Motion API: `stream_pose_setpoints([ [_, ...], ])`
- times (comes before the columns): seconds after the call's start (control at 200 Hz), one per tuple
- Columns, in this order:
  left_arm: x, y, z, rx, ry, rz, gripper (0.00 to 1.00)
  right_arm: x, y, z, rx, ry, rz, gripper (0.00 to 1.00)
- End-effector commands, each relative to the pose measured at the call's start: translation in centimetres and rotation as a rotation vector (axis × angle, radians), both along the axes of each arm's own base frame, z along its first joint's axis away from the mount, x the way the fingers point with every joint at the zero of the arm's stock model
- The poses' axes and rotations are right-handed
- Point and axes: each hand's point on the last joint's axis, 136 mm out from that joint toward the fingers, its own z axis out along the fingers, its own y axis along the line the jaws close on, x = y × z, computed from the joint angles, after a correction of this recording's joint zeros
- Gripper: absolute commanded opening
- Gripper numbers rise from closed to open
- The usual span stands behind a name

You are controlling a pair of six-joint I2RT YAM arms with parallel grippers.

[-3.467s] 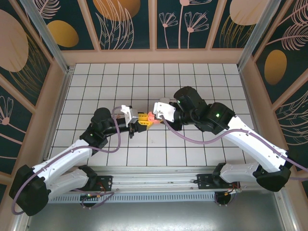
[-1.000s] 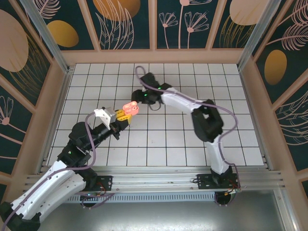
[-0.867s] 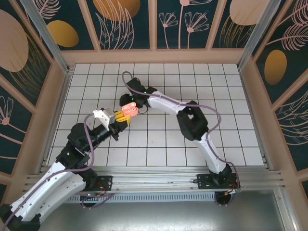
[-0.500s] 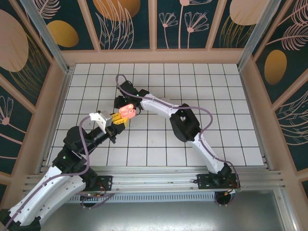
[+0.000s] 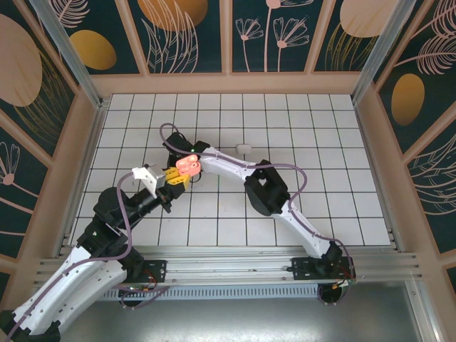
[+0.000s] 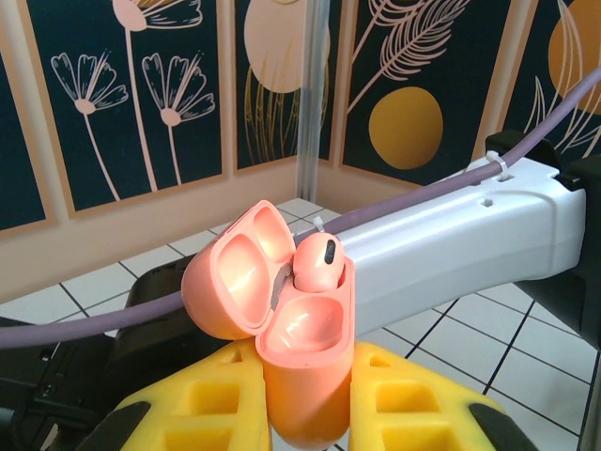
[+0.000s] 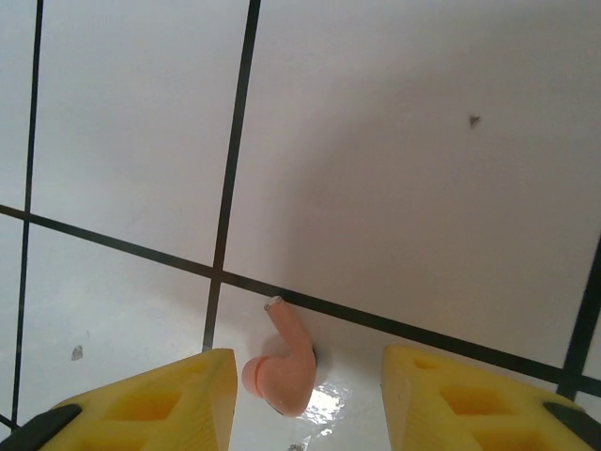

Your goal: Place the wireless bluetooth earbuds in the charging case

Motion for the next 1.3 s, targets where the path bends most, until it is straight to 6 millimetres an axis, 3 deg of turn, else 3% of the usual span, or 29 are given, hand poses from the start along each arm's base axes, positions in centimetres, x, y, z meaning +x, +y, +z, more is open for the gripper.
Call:
stream_pose_setpoints([
  [0.0, -0.3, 0.2, 1.2, -0.029, -0.016, -0.006, 0.16, 0.4, 0.1, -0.3, -0.025, -0.023, -0.012, 0.45],
  [0.31, -0.4, 0.2, 1.1, -0.030, -0.014, -0.008, 0.16, -0.5, 0.7, -1.5, -0.042, -0.006, 0.026, 0.40],
  [0.535, -0.4, 0.3, 1.0, -0.027, -0.013, -0.001, 0.16, -1.8, 0.8, -1.3, -0.074, -0.008, 0.084, 0.35],
  [0.781, -0.4, 0.4, 0.8, -0.029, -0.011, 0.002, 0.16, -3.0, -0.5, -2.1, -0.161, 0.009, 0.130, 0.30],
  [1.296, -0.5, 0.5, 1.1, -0.043, -0.014, 0.004, 0.16, -1.7, -1.9, 1.0, -0.166, -0.089, 0.215, 0.17],
])
